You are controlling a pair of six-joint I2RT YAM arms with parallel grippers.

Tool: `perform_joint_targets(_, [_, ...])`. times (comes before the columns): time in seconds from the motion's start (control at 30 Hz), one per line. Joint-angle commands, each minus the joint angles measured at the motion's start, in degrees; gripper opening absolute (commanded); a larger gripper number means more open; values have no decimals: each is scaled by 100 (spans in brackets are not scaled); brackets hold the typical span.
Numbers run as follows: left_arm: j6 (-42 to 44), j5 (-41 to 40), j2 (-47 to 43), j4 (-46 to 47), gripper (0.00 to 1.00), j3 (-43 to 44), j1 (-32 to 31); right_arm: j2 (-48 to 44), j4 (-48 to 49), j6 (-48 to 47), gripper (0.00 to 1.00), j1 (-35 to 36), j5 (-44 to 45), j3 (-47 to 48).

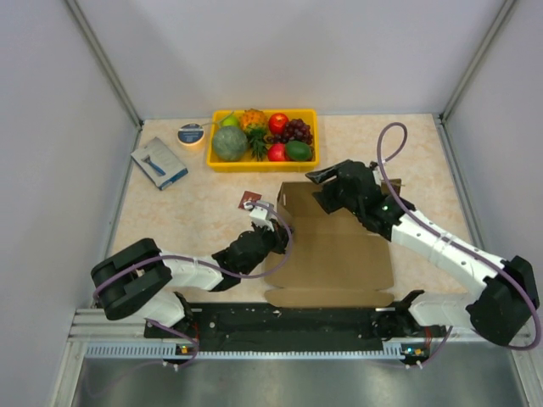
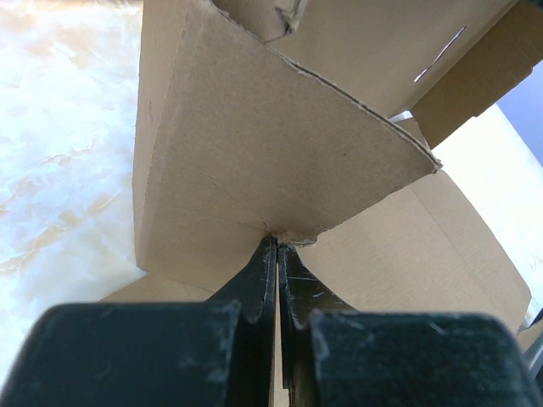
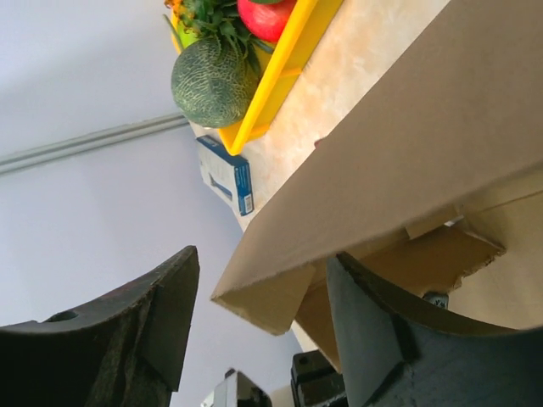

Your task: Fold the paper box

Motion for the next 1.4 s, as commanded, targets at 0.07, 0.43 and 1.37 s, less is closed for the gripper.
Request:
perform_joint_targets(0.07, [46,-40,-41,-149,0,-213,-14,266,554,-84,42,2,215,88])
perform_joint_targets(0.43, [-7,66,-761,-209,0,-697,-14,-41,677,-1086,16,-15,716,-492])
perform_joint_targets(1.37, [378,-277,1023,-157,20,1272,4,-165,1433,-814,7,99,602,-1380])
